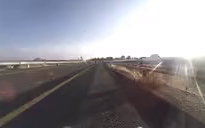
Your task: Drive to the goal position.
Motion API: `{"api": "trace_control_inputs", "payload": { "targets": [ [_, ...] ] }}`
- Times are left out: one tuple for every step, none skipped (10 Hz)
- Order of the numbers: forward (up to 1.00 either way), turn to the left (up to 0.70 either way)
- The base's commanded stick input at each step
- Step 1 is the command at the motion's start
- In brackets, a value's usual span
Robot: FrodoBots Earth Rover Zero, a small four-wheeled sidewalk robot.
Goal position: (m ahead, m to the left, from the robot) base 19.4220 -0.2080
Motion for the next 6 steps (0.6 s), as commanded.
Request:
{"api": "trace_control_inputs", "payload": {
  "targets": [
    [0.50, 0.00],
    [0.50, 0.00],
    [0.50, 0.00],
    [0.50, 0.00],
    [0.50, 0.00],
    [0.50, 0.00]
  ]
}}
